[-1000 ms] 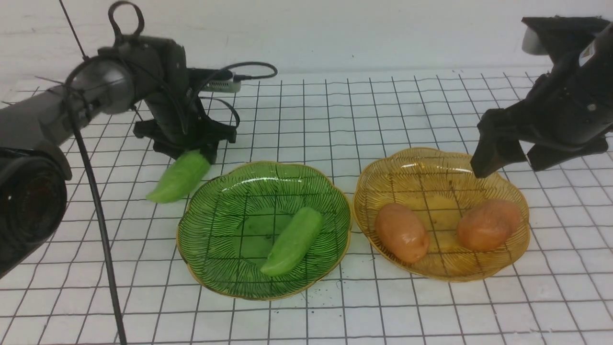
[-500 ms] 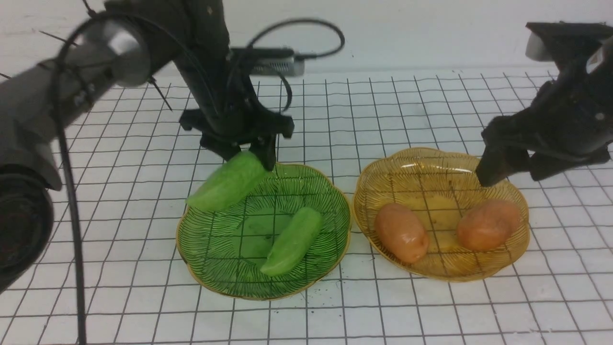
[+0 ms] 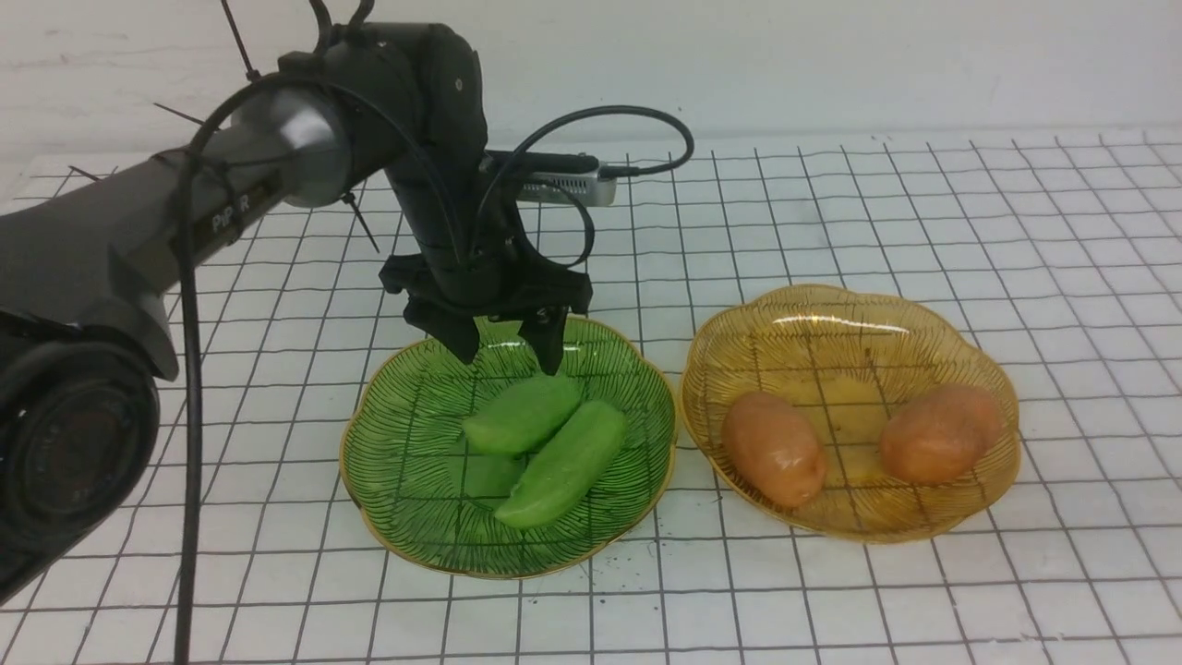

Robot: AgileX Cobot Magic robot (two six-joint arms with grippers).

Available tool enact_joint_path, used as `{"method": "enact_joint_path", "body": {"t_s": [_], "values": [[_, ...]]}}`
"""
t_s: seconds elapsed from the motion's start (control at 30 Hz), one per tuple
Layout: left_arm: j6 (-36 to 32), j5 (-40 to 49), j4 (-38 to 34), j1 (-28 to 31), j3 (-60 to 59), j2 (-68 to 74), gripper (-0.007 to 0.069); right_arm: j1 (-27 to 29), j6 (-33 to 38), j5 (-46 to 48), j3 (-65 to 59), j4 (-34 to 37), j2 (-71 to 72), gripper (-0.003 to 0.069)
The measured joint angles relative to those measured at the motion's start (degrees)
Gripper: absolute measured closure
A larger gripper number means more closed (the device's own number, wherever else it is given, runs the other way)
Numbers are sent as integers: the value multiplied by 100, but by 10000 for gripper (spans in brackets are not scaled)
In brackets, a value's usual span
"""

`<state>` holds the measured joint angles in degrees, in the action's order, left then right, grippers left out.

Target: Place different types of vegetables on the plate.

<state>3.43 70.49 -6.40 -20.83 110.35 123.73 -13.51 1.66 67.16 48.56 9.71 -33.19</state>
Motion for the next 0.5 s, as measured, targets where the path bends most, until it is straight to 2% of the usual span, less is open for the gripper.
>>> {"method": "enact_joint_path", "body": {"t_s": [0.1, 0.17, 0.27, 0.3, 0.33, 0.37, 0.4, 0.5], "values": [[0, 0, 0, 0, 0, 0, 88, 0, 191, -1536, -1047, 22, 1212, 671], [0, 0, 25, 0, 0, -13, 127, 0, 451, -2922, -1843, 61, 1923, 671], [-5, 0, 47, 0, 0, -72, 209, 0, 755, -4256, -2729, 71, 2474, 673], [-11, 0, 66, 5, 0, -102, 253, 0, 809, -4542, -2941, 83, 2569, 673], [-11, 0, 66, 5, 0, -102, 253, 0, 824, -4669, -2979, 83, 2582, 673], [-16, 0, 75, 5, 0, -140, 318, 0, 850, -5072, -3197, 84, 2639, 673], [-23, 0, 75, 5, 0, -151, 351, 0, 857, -5232, -3300, 97, 2651, 673], [-28, 0, 95, 5, 0, -151, 471, 0, 879, -5415, -3434, 101, 2658, 673]]}}
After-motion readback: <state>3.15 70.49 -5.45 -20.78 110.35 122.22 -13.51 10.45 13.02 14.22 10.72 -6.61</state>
